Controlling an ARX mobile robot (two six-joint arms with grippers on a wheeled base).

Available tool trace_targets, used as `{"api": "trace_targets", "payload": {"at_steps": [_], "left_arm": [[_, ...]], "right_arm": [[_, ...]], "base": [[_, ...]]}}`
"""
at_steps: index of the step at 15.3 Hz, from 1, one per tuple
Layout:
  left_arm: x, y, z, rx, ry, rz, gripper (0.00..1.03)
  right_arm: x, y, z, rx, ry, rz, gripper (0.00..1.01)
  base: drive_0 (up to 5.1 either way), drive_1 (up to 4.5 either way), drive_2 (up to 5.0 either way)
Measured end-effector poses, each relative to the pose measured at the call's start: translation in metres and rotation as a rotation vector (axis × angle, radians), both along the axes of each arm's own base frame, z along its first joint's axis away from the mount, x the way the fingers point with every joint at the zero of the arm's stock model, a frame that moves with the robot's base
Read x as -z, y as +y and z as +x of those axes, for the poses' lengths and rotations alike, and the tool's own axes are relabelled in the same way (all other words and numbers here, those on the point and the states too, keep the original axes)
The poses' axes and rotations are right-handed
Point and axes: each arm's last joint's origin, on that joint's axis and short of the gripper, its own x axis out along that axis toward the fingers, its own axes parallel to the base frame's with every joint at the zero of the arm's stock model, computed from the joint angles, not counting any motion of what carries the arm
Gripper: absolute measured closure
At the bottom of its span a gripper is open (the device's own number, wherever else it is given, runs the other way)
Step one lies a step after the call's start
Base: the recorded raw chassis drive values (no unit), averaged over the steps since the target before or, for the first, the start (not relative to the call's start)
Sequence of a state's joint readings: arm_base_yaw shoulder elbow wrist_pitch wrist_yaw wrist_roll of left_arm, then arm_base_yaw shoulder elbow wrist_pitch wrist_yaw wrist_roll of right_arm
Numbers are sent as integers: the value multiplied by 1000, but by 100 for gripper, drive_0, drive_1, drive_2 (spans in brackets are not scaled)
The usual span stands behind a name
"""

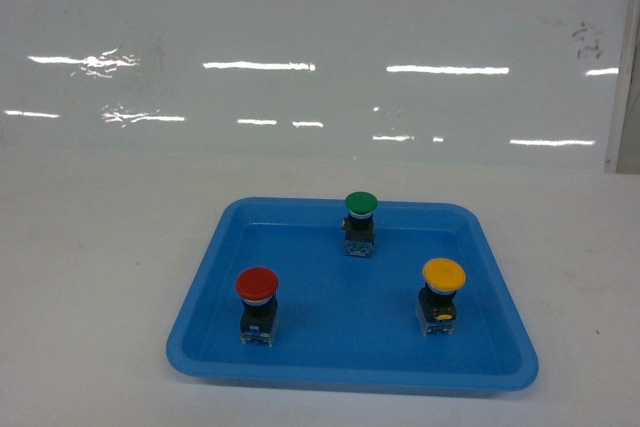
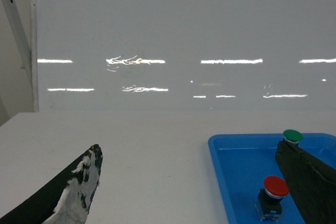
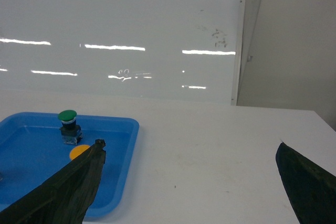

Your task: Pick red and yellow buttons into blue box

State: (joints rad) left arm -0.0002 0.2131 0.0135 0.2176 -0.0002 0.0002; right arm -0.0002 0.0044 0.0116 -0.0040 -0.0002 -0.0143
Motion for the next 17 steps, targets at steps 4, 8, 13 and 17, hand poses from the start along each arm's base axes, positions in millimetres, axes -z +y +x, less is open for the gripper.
{"api": "trace_targets", "payload": {"at_steps": [4, 8, 13, 17], "left_arm": [[0, 0, 0, 0, 0, 0, 5], [0, 0, 0, 0, 0, 0, 5], [0, 0, 0, 0, 0, 0, 5], [-7, -2, 8, 40, -39, 8, 5]], "right_arm": [[-7, 9, 16, -59, 13, 28, 3], [-19, 36, 77, -243, 278, -61, 3], [-28, 43, 126, -230, 307, -140, 3], [-29, 40, 129, -213, 305, -142, 3]], "base": [[0, 0, 0], [0, 0, 0], [0, 0, 0], [0, 0, 0]]}}
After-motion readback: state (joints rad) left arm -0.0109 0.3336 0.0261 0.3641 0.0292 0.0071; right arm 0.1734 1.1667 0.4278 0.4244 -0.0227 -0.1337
